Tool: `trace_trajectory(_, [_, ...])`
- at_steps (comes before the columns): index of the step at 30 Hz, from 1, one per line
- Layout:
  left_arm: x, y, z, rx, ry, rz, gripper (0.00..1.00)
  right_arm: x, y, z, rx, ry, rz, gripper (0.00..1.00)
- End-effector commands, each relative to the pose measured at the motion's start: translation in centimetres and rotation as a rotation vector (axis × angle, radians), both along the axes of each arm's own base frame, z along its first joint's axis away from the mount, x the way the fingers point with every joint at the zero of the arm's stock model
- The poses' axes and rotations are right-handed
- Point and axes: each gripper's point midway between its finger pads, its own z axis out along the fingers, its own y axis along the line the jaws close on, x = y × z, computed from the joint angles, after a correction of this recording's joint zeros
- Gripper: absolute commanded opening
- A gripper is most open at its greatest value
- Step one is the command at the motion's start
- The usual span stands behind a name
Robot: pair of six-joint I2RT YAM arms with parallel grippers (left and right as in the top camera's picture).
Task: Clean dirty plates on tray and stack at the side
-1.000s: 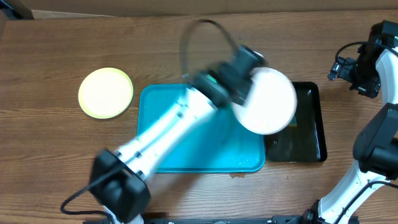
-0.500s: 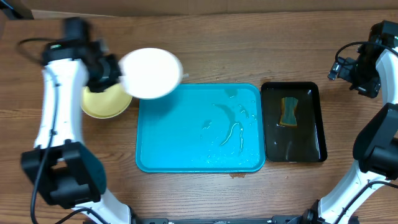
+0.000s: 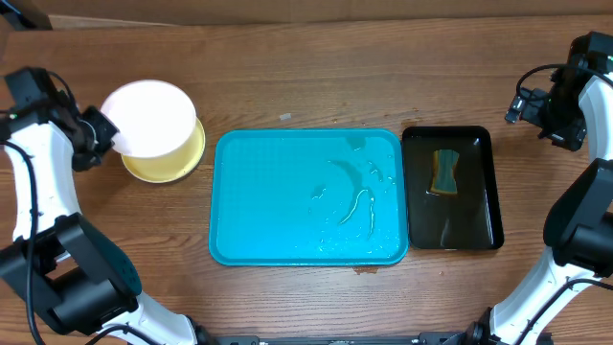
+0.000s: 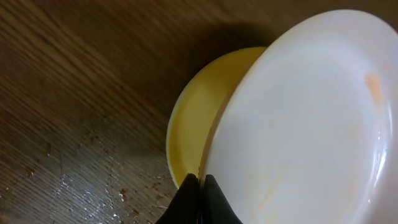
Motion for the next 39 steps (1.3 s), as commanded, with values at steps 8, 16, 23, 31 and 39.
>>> trace_trajectory(8, [-0.3, 0.8, -2.3, 0.054, 0.006, 0.03, 0.04, 0.6, -0.2, 2.0, -0.023, -0.05, -0.003, 1.0])
trace_trajectory(16, [-0.1, 0.7, -2.2, 0.048, -0.007, 0.033, 0.59, 0.6, -0.2, 2.0, -0.023, -0.05, -0.003, 1.0])
trace_trajectory(23, [2.8, -6.5, 0.1, -0.265, -0.223, -0.286, 0.76, 0.6, -0.2, 2.0, -0.023, -0.05, -0.003, 1.0])
trace_trajectory(31, [3.5, -9.1, 1.7, -0.364, -0.318, -0.408, 1.0, 0.6, -0.2, 2.0, -0.023, -0.05, -0.003, 1.0])
trace_trajectory(39, [2.9, -6.3, 0.0, -0.213, -0.218, -0.338, 1.0, 0.6, -0.2, 2.0, -0.023, -0.05, -0.003, 1.0])
